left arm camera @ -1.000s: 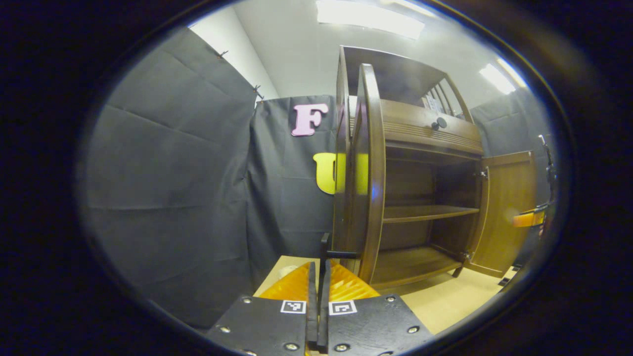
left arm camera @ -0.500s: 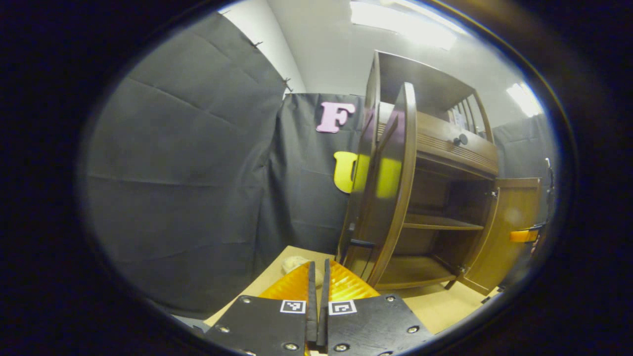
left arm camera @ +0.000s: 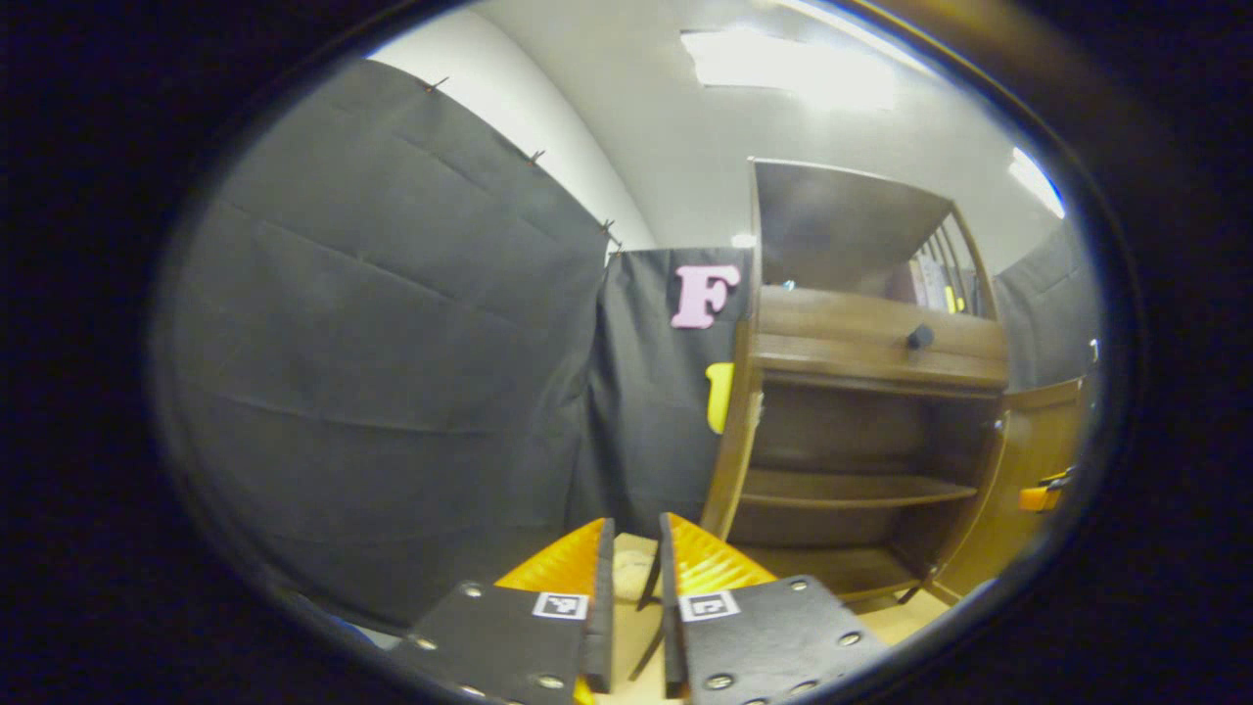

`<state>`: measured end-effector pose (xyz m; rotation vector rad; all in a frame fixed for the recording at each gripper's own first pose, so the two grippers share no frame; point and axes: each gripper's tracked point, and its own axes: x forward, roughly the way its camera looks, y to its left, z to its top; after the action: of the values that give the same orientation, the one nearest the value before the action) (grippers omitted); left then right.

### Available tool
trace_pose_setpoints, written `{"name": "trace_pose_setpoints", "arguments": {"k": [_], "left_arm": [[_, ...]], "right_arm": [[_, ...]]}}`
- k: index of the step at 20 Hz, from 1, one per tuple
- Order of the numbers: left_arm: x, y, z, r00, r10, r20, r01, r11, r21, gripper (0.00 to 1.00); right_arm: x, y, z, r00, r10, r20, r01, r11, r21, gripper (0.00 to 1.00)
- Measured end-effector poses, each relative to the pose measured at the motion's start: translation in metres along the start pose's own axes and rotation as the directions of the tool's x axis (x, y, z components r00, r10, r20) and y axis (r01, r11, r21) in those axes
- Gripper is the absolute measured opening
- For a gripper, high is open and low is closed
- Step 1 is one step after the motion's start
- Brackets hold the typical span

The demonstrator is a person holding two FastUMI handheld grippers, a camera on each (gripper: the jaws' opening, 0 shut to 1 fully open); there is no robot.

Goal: Open the right door of the double-door shoe cabinet with the right hand, and open the left door with the left hand.

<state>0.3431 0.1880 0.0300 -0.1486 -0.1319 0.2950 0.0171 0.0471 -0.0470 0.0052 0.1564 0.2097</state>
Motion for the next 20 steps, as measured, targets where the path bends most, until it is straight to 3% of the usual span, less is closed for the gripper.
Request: {"name": "trace_pose_setpoints", "arguments": {"k": [2, 5, 8, 11, 16, 20], "left_arm": [[0.005, -0.016, 0.005, 0.999, -0.033, 0.010, 0.033, 0.999, 0.014, 0.52], [-0.003, -0.019, 0.013, 1.000, -0.018, 0.020, 0.016, 0.993, 0.116, 1.00], [-0.009, -0.027, 0.012, 1.000, -0.012, 0.002, 0.012, 0.984, 0.175, 0.97], [-0.017, -0.045, 0.005, 0.999, -0.019, -0.042, 0.025, 0.988, 0.150, 0.89], [-0.035, -0.078, 0.000, 0.994, -0.079, -0.073, 0.085, 0.993, 0.080, 0.95], [-0.037, -0.084, -0.002, 0.993, -0.085, -0.081, 0.092, 0.992, 0.089, 1.00]], "right_arm": [[-0.006, -0.008, 0.006, 1.000, 0.000, 0.016, 0.000, 1.000, 0.010, 0.92], [-0.016, -0.023, 0.014, 0.999, -0.007, 0.034, 0.006, 0.999, 0.037, 0.94], [-0.032, -0.040, 0.021, 0.998, -0.016, 0.058, 0.013, 0.999, 0.048, 0.92], [-0.049, -0.056, 0.026, 0.997, -0.006, 0.080, 0.005, 1.000, 0.024, 0.92], [-0.084, -0.074, 0.022, 0.996, 0.013, 0.089, -0.014, 1.000, 0.015, 0.94], [-0.106, -0.091, 0.007, 0.997, -0.005, 0.071, 0.003, 1.000, 0.027, 0.94]]}}
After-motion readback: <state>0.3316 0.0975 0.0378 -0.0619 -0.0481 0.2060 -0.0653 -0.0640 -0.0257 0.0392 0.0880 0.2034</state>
